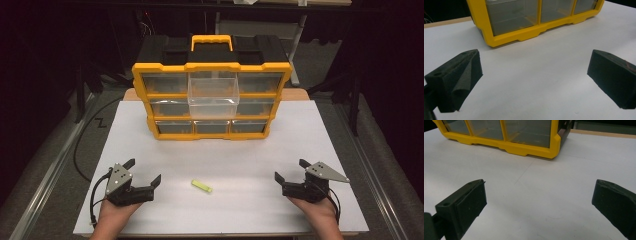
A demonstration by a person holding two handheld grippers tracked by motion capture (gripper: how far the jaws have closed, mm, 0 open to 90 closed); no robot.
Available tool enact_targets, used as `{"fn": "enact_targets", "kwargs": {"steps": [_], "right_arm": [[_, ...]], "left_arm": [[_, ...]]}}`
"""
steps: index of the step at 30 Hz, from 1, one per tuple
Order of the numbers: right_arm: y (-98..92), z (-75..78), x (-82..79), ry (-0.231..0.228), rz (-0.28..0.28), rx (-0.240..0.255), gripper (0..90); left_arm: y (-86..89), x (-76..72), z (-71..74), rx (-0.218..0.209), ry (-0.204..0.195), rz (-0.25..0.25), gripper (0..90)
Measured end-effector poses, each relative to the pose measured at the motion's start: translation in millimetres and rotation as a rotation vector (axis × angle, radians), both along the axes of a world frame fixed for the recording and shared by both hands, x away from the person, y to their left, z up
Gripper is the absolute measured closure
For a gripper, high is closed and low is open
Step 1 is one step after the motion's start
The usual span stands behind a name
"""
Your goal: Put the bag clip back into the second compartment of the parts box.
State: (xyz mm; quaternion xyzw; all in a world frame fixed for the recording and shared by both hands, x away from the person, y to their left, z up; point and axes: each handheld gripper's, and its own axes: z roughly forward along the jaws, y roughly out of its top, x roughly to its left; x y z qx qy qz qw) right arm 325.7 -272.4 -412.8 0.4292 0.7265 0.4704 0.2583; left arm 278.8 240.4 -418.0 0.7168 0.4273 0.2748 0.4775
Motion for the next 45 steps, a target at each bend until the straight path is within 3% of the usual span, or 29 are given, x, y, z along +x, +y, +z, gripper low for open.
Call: {"fn": "enact_targets", "kwargs": {"steps": [7, 11, 19, 21, 31, 39, 45], "right_arm": [[1.0, 0.1, -0.1, -0.008, -0.001, -0.010, 0.0], [2.1, 1.8, 0.6, -0.012, 0.003, -0.012, 0.0], [9.5, 5.3, 4.4, -0.015, 0.028, -0.020, 0.1], [13.3, 7.4, 5.0, -0.012, 0.043, -0.018, 0.0], [39.8, 16.4, 9.2, -0.034, 0.108, -0.033, 0.0], [69.4, 15.0, 30.0, 0.008, 0.157, -0.048, 0.0], [80.7, 10.4, 41.9, 0.033, 0.174, -0.058, 0.0]], "left_arm": [[2.7, 1.2, 0.8, -0.023, -0.015, 0.017, 0.9], [1.3, 0.8, 0.6, 0.000, -0.030, 0.009, 0.9], [2.5, 1.2, 2.1, -0.027, -0.037, -0.015, 0.4], [1.8, 0.8, 2.5, -0.033, -0.053, -0.020, 0.4], [-1.1, 0.8, 2.9, -0.019, -0.047, -0.032, 0.4], [-1.8, 0.2, 3.2, -0.019, -0.051, -0.047, 0.4], [-3.5, 1.0, 2.7, -0.018, -0.048, -0.058, 0.4]]}}
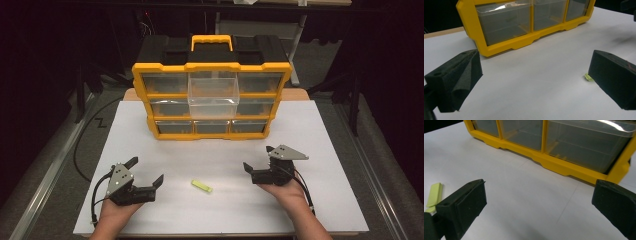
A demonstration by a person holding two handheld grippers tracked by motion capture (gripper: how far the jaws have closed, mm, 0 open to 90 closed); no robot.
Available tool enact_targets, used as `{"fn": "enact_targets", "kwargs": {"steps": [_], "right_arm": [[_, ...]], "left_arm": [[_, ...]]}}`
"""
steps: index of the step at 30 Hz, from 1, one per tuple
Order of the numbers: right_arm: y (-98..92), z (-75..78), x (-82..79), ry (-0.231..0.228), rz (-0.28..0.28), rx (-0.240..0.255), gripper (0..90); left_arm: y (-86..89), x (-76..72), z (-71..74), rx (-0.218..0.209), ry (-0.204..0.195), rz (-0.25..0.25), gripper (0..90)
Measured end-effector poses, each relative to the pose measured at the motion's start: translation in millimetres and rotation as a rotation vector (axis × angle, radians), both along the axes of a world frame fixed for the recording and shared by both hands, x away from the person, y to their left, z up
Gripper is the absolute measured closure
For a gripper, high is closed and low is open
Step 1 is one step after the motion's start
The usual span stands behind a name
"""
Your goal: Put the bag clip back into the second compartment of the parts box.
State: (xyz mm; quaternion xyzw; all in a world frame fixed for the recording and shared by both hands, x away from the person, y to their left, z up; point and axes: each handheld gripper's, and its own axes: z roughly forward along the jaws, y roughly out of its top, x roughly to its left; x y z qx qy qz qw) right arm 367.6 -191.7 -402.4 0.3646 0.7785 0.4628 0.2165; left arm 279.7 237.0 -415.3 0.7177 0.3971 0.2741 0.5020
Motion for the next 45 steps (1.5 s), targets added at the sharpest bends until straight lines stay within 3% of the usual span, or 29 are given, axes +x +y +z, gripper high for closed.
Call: {"fn": "enact_targets", "kwargs": {"steps": [8, 22, 35, 45], "right_arm": [[15.6, -7.0, 12.7, 0.027, 0.022, -0.031, 0.1], [51.4, -9.2, 19.9, 0.022, 0.083, -0.034, 0.1], [101.7, -13.0, 3.8, 0.032, 0.218, -0.051, 0.1], [118.4, -14.1, -9.7, 0.051, 0.292, -0.063, 0.1]], "left_arm": [[-0.3, 0.9, -0.7, 0.001, 0.005, -0.010, 0.4], [-0.3, -0.4, 0.2, -0.008, -0.001, -0.018, 0.4], [0.6, -0.3, 0.7, -0.015, -0.008, -0.022, 0.4], [0.8, -1.1, 1.6, -0.025, -0.014, -0.028, 0.4]]}}
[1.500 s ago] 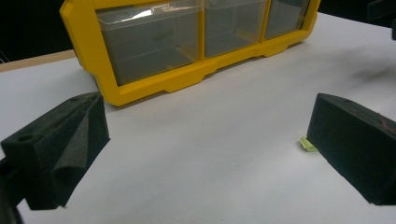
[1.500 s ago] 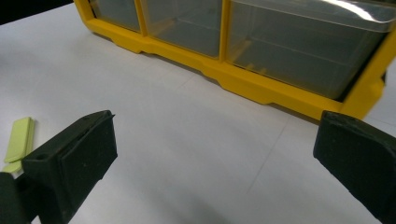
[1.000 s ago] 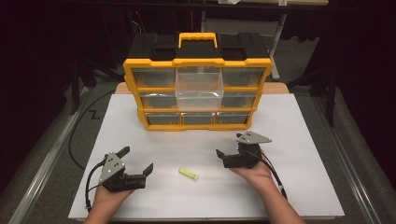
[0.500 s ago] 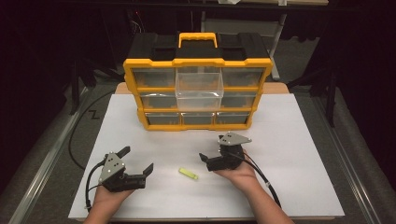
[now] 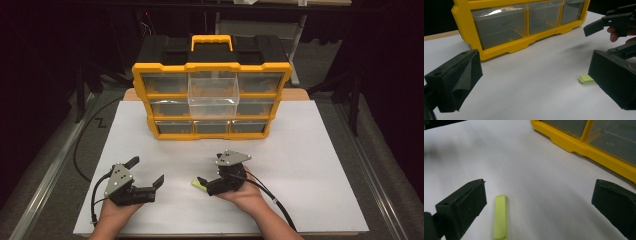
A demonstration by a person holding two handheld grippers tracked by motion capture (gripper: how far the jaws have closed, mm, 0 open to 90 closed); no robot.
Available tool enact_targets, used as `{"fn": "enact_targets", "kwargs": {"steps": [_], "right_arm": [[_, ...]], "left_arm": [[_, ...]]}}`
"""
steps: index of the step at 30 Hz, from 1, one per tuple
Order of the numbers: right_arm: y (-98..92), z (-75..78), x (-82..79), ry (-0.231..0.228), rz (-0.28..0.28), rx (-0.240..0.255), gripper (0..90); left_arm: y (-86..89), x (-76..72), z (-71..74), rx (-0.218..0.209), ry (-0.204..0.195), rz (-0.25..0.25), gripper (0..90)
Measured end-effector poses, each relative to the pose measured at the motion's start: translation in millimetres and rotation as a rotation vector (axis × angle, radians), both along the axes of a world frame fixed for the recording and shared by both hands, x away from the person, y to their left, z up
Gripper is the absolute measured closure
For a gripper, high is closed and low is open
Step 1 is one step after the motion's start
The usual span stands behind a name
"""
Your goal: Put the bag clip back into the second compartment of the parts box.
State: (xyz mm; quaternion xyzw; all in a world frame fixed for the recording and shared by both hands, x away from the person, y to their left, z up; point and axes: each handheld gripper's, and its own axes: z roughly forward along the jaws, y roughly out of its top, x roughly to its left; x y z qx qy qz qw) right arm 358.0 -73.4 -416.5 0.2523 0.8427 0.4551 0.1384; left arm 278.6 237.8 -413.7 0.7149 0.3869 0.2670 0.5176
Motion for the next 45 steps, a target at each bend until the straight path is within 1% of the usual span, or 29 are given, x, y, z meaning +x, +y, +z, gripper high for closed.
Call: {"fn": "enact_targets", "kwargs": {"steps": [2, 3, 4, 7, 8, 9, 13, 15, 16, 18, 20, 23, 24, 25, 26, 27, 28, 29, 30, 31, 32, 33, 35, 36, 37, 39, 40, 42, 45], "right_arm": [[0.6, -0.5, -1.8, 0.014, 0.014, -0.007, 0.2], [0.6, -0.5, -1.8, 0.014, 0.014, -0.007, 0.2], [0.3, -0.5, -2.9, 0.031, 0.017, -0.011, 0.7], [-0.1, -0.5, -3.5, 0.043, 0.023, -0.012, 1.4], [-0.1, -0.8, -3.7, 0.053, 0.024, -0.015, 2.3], [-0.1, -0.8, -3.7, 0.053, 0.024, -0.015, 2.3], [0.5, -2.9, -4.0, 0.070, 0.034, -0.032, 6.5], [0.5, -4.0, -4.1, 0.081, 0.035, -0.042, 7.6], [-0.1, -4.3, -4.3, 0.089, 0.047, -0.042, 7.7], [-0.6, -4.5, -4.8, 0.094, 0.054, -0.044, 10.1], [-0.3, -5.0, -5.2, 0.101, 0.063, -0.044, 14.2], [0.9, -6.5, -6.2, 0.114, 0.079, -0.054, 18.5], [1.6, -7.3, -7.1, 0.115, 0.094, -0.065, 23.8], [1.9, -7.6, -7.6, 0.117, 0.102, -0.065, 26.9], [1.9, -7.6, -7.6, 0.117, 0.102, -0.065, 26.9], [2.2, -7.8, -8.2, 0.121, 0.105, -0.066, 31.2], [2.9, -8.3, -9.1, 0.129, 0.112, -0.068, 39.4], [2.9, -8.3, -9.1, 0.129, 0.112, -0.068, 39.4], [4.4, -9.4, -10.4, 0.139, 0.125, -0.080, 46.0], [4.4, -9.4, -10.4, 0.139, 0.125, -0.080, 46.0], [6.7, -10.9, -11.6, 0.134, 0.133, -0.094, 51.5], [6.7, -10.9, -11.6, 0.134, 0.133, -0.094, 51.5], [9.1, -11.6, -13.0, 0.125, 0.136, -0.107, 56.6], [11.0, -12.0, -13.3, 0.123, 0.142, -0.108, 60.5], [12.0, -12.4, -13.4, 0.128, 0.149, -0.108, 63.0], [12.8, -12.9, -13.6, 0.126, 0.153, -0.113, 64.2], [14.1, -13.7, -14.2, 0.127, 0.154, -0.130, 66.4], [14.5, -14.4, -14.0, 0.123, 0.154, -0.138, 67.8], [14.4, -14.2, -13.6, 0.126, 0.151, -0.137, 68.6]], "left_arm": [[0.2, 0.0, 0.1, -0.001, 0.000, 0.001, 0.4], [0.4, -0.2, 0.2, 0.000, 0.002, 0.001, 0.4], [0.7, -0.5, 0.3, 0.002, 0.002, 0.003, 0.4], [0.7, -1.4, 0.8, -0.003, -0.003, 0.005, 0.4], [0.8, -0.8, 0.5, 0.003, -0.002, 0.006, 0.4], [0.8, -0.8, 0.5, 0.003, -0.002, 0.006, 0.4], [0.6, -0.9, 0.6, 0.003, -0.003, 0.009, 0.4], [1.0, -1.1, 0.9, -0.004, -0.001, 0.008, 0.4], [1.1, -0.8, 0.9, -0.006, 0.002, 0.006, 0.4], [0.7, -0.4, 0.4, 0.004, 0.001, 0.006, 0.4], [0.3, -0.1, 0.5, 0.010, 0.001, 0.010, 0.4], [1.0, -0.2, 0.9, 0.003, 0.003, 0.008, 0.4], [0.9, -0.3, 0.9, 0.003, 0.003, 0.007, 0.4], [0.7, -0.5, 0.9, 0.004, -0.001, 0.007, 0.4], [0.6, -0.6, 1.0, 0.002, -0.002, 0.005, 0.4], [0.6, -0.7, 1.1, -0.002, -0.001, 0.002, 0.4], [0.2, -0.9, 1.1, -0.004, -0.004, 0.000, 0.4], [0.2, -0.9, 1.1, -0.004, -0.004, 0.000, 0.4], [0.2, -0.9, 1.1, -0.005, -0.005, -0.002, 0.4], [0.2, -0.9, 1.1, -0.005, -0.004, -0.004, 0.4], [0.1, -0.9, 1.1, -0.006, -0.005, -0.004, 0.4], [0.1, -1.1, 1.1, -0.008, -0.007, -0.004, 0.4], [0.4, -1.0, 1.3, -0.010, -0.009, -0.005, 0.4], [0.4, -1.0, 1.3, -0.010, -0.010, -0.005, 0.4], [0.1, -1.2, 1.3, -0.010, -0.013, -0.002, 0.4], [0.3, -1.4, 1.3, -0.010, -0.016, -0.001, 0.4], [0.3, -1.4, 1.4, -0.010, -0.017, 0.000, 0.4], [0.3, -1.3, 1.3, -0.012, -0.016, 0.000, 0.4], [0.1, -1.2, 1.3, -0.011, -0.015, -0.002, 0.4]]}}
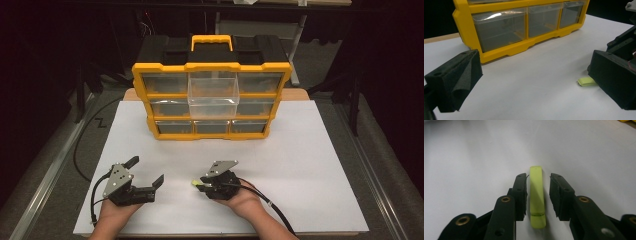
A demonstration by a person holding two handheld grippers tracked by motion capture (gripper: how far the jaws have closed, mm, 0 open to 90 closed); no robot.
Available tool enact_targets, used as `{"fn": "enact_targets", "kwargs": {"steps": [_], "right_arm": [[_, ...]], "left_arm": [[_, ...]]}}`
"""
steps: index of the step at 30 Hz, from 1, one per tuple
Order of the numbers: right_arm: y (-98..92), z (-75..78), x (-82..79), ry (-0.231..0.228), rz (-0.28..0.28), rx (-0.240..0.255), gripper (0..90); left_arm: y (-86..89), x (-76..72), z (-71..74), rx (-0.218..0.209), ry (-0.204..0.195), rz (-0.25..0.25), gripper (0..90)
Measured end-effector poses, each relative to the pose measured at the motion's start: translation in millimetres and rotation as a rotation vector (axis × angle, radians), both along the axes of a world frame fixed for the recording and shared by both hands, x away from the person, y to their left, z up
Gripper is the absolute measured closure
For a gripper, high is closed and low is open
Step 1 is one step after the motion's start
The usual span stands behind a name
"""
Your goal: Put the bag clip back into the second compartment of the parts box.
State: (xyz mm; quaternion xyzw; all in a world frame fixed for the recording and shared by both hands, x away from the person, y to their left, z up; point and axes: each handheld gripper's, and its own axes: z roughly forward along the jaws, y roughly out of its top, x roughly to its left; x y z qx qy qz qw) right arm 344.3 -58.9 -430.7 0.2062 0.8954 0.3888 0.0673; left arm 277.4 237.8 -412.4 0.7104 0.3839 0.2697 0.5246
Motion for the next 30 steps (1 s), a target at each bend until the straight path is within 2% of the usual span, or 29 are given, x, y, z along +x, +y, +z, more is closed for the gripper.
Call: {"fn": "enact_targets", "kwargs": {"steps": [8, 17, 21, 25, 27, 30], "right_arm": [[2.5, -2.9, 3.7, 0.019, 0.007, -0.013, 69.6], [5.9, -3.4, -0.6, -0.038, 0.015, -0.052, 74.5], [6.8, -3.2, -1.2, -0.039, 0.022, -0.059, 78.1], [7.5, -2.9, -0.9, -0.041, 0.029, -0.063, 78.7], [7.3, -2.6, -0.6, -0.028, 0.023, -0.060, 79.0], [7.1, -2.3, -0.3, -0.025, 0.023, -0.061, 79.1]], "left_arm": [[-0.3, -0.1, 0.1, -0.001, 0.001, -0.003, 0.4], [-2.0, -0.3, -0.6, 0.005, 0.007, -0.017, 0.4], [-2.3, -0.1, -0.9, 0.008, 0.004, -0.013, 0.4], [-2.4, -0.1, -0.9, 0.010, 0.006, -0.014, 0.4], [-2.5, 0.4, -0.7, 0.009, 0.017, -0.016, 0.4], [-2.7, 0.6, -0.7, 0.022, 0.010, -0.008, 0.4]]}}
